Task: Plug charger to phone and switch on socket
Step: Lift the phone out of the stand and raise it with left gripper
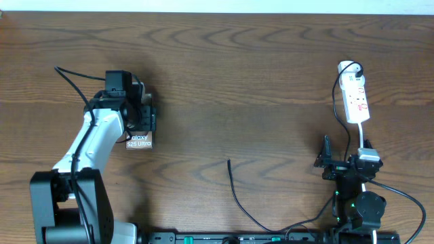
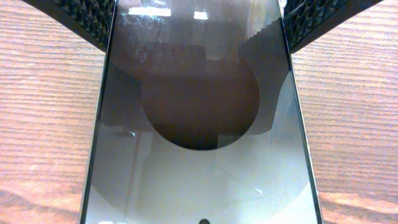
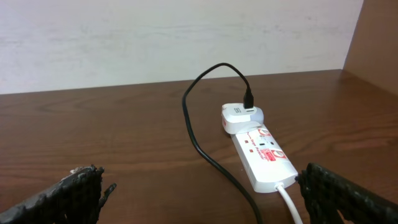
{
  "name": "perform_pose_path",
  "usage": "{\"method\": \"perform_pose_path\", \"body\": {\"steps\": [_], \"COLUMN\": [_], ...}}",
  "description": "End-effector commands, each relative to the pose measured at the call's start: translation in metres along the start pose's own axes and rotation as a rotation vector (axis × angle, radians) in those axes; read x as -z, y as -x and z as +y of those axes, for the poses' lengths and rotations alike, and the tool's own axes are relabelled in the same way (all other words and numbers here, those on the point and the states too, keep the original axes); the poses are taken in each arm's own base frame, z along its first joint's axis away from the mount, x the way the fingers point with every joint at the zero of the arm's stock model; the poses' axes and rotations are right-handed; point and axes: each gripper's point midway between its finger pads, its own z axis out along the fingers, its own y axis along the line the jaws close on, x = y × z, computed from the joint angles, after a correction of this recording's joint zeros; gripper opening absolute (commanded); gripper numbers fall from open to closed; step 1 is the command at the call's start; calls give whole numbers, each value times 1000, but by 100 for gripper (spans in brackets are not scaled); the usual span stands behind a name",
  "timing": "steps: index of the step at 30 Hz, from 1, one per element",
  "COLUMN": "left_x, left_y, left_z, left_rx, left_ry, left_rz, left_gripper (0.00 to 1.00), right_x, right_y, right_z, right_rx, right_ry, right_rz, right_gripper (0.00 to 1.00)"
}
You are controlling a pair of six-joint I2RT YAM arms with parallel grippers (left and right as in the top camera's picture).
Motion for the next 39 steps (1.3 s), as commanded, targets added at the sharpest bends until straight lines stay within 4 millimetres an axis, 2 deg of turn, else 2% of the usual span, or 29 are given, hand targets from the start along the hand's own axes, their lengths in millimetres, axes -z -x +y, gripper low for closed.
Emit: {"method": "perform_pose_path", "body": {"steps": [1, 4, 6, 11, 13, 14, 18, 23, 30, 35, 39], "left_x": [16, 27, 32, 52, 66, 80, 121, 158, 190, 205, 205], "left_y": [8, 9, 10, 13, 17, 22, 41, 57, 80, 91, 97], "left_z": [-15, -48, -62, -99, -116, -129, -154, -165, -168, -167, -159], "left_rx": [38, 133, 178, 414, 444, 467, 602, 731, 941, 1055, 1082], "left_ry": [-86, -284, -369, -614, -747, -854, -1121, -1293, -1359, -1373, -1379], "left_rz": [-48, -41, -32, 52, 78, 100, 205, 370, 568, 662, 628], "left_gripper": [7, 8, 8, 8, 7, 7, 7, 7, 7, 8, 8], "right_x": [0, 0, 0, 0, 0, 0, 0, 0, 0, 0, 0], "right_y": [0, 0, 0, 0, 0, 0, 0, 0, 0, 0, 0], "right_z": [0, 0, 0, 0, 0, 0, 0, 0, 0, 0, 0], "right_rx": [-13, -13, -13, -13, -13, -13, -13, -13, -13, -13, -12], "right_ry": [-3, -3, -3, -3, -3, -3, -3, -3, -3, -3, -3], "right_rz": [0, 0, 0, 0, 0, 0, 0, 0, 0, 0, 0], "right_gripper": [99, 99, 99, 99, 99, 99, 99, 99, 99, 99, 99]}}
